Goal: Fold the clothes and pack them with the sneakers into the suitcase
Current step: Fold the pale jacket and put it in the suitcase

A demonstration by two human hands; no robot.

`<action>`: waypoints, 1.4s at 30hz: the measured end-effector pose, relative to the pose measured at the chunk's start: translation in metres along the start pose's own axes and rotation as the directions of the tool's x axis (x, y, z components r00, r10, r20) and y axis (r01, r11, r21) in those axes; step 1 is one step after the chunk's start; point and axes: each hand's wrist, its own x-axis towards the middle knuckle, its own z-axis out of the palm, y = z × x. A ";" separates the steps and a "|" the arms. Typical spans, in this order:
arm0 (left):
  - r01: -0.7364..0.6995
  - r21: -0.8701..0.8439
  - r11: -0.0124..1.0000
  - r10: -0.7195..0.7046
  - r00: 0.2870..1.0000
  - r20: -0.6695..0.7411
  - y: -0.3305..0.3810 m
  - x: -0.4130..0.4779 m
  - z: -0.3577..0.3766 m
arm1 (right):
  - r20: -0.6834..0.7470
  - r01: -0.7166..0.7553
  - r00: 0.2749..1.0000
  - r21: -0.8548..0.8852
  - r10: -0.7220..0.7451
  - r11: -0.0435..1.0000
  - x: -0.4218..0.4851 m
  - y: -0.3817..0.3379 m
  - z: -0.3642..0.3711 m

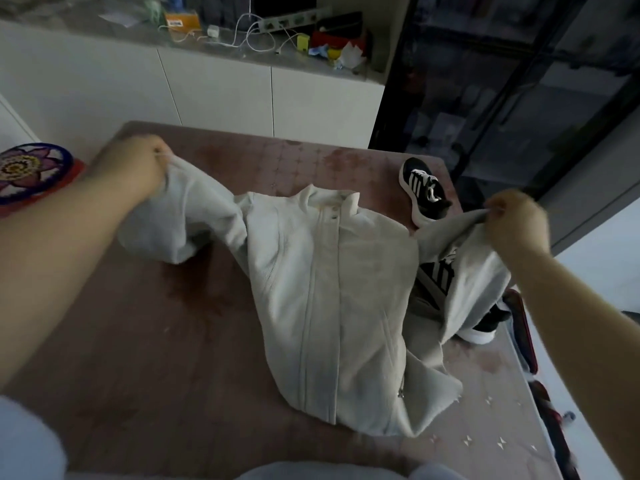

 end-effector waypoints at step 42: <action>0.278 -0.776 0.566 -0.191 0.960 0.204 0.082 -0.182 0.064 | 0.493 -0.004 0.860 0.260 -0.129 0.965 -0.264 -0.003 0.087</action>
